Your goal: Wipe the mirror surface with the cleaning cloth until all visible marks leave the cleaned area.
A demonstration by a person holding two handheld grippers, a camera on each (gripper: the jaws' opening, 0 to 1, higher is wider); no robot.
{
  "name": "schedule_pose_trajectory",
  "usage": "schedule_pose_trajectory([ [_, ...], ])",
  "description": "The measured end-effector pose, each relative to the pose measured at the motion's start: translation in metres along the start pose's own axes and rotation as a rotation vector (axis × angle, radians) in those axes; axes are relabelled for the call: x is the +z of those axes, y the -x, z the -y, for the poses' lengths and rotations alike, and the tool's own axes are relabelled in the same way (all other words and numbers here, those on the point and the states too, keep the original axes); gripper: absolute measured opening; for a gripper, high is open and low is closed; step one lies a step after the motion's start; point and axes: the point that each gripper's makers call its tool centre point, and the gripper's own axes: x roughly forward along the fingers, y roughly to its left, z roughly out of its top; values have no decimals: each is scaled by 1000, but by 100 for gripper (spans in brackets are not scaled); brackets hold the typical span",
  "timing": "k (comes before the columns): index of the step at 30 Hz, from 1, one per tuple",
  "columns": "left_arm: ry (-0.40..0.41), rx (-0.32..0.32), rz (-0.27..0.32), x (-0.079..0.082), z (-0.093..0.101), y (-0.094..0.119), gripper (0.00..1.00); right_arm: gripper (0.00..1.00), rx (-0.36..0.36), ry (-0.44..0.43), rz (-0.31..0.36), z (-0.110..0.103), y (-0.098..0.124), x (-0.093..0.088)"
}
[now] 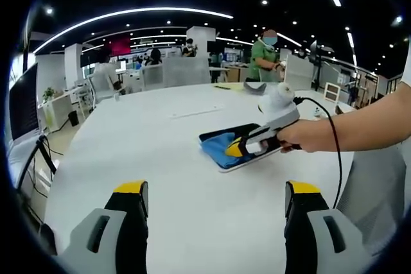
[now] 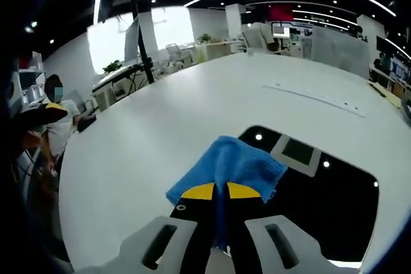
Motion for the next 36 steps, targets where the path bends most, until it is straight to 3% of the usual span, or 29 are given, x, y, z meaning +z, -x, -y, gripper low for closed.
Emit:
schedule_pose_trajectory([
  [18,2,-14,3,2,-2,-6,88,0,7,-146,71,6,6,4],
  [36,-10,-43,13,9,6,-12,88,0,-2,-184,182,13,48,27],
])
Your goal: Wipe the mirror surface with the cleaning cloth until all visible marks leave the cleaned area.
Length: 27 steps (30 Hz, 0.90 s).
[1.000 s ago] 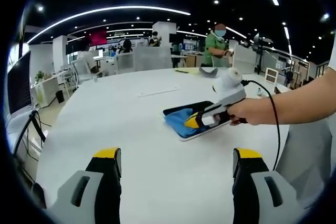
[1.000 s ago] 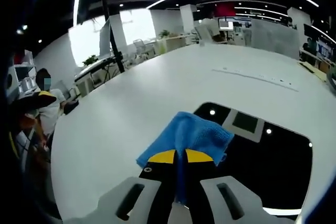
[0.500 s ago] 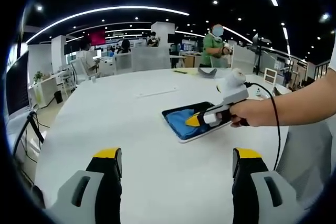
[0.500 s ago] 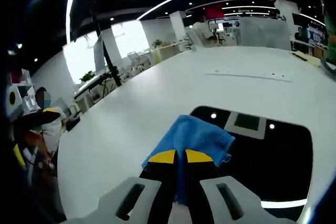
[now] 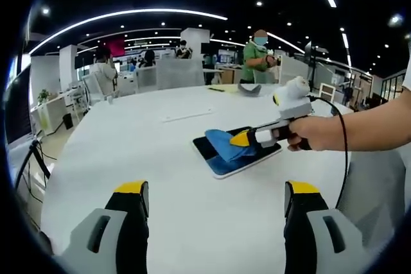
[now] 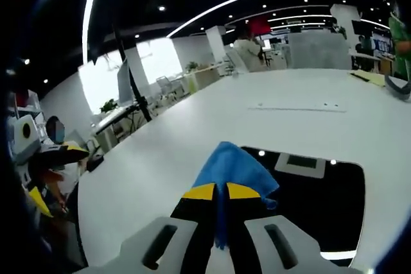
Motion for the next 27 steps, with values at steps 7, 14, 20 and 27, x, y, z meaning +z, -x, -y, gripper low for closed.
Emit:
schedule_pose_trajectory([
  [7,-10,-14,5,2,4,-3,88,0,-9,0,32,-2,24,3],
  [14,-19,-37,14,4,11,-6,88,0,-42,-12,15,9,44,-12],
  [20,-23,-52,16,4,15,-7,88,0,-67,-15,0,14,61,-23],
  [27,-28,-70,26,7,19,-9,88,0,-111,-3,-18,21,91,-38],
])
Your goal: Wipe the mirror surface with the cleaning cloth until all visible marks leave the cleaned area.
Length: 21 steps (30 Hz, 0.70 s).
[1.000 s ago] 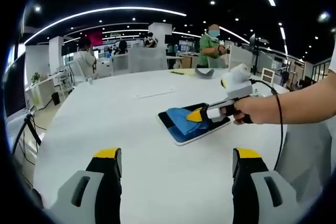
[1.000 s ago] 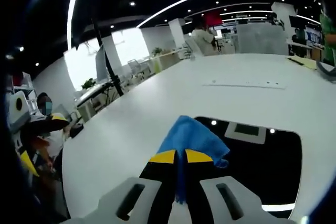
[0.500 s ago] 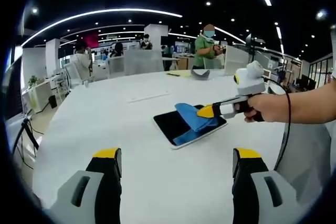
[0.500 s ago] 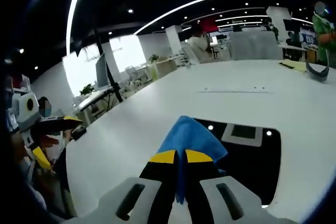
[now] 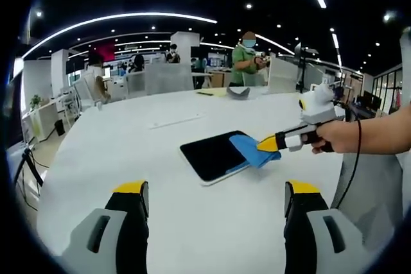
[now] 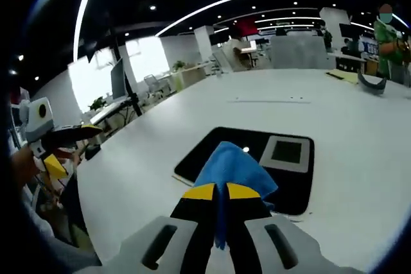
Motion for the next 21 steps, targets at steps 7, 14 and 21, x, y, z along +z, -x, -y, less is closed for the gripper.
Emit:
schedule_pose_trajectory([
  [7,-9,-35,10,3,12,-7,88,0,-51,-13,-23,13,28,-18],
  [14,-15,-67,8,2,23,-11,88,0,-103,-17,-73,28,54,-40],
  [21,-21,-92,7,3,33,-14,88,1,-123,2,-142,40,71,-58],
])
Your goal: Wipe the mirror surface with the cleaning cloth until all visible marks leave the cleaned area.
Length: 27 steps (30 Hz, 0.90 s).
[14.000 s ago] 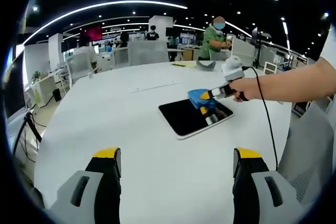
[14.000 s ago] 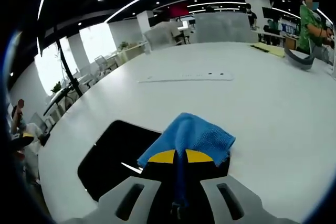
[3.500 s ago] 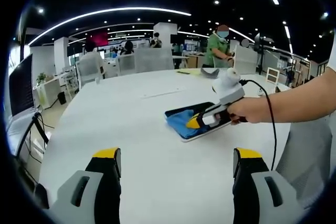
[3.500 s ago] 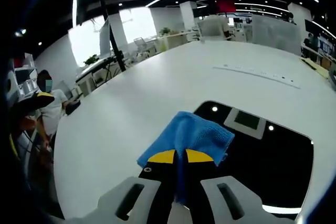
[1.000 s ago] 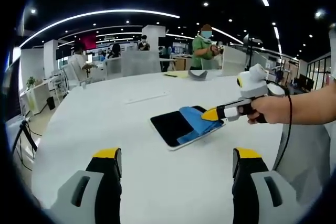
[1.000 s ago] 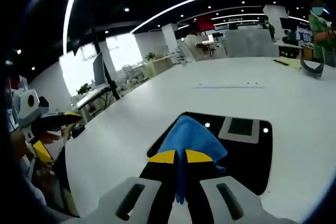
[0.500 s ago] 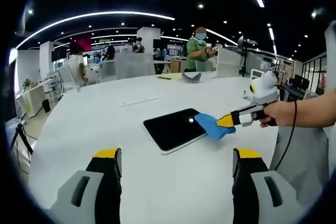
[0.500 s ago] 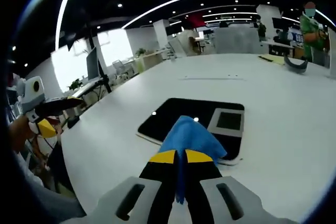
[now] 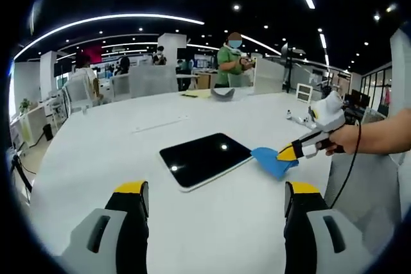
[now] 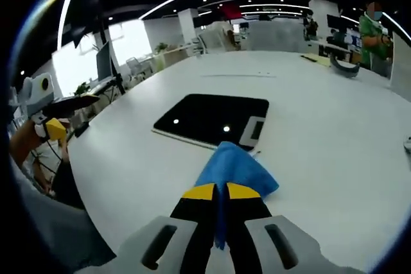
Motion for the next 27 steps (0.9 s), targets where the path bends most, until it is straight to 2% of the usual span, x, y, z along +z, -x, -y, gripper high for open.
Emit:
schedule_pose_trajectory([
  [6,-3,-7,3,1,4,0,88,1,5,48,-75,8,4,-19],
  [8,-3,-3,2,1,4,1,88,1,-1,97,-117,11,5,-27],
  [12,-1,9,0,0,1,3,88,1,23,89,-146,11,5,-34],
  [14,2,14,-2,0,0,4,87,1,21,132,-186,14,5,-40],
  [18,1,18,-3,0,-1,4,87,5,23,161,-195,14,4,-41],
  [19,1,18,-3,0,-1,4,87,7,23,195,-200,15,3,-42],
  [22,-2,16,-6,-1,0,3,87,14,20,219,-201,17,3,-41],
  [27,-7,13,-7,0,2,2,87,19,31,193,-180,22,2,-41],
])
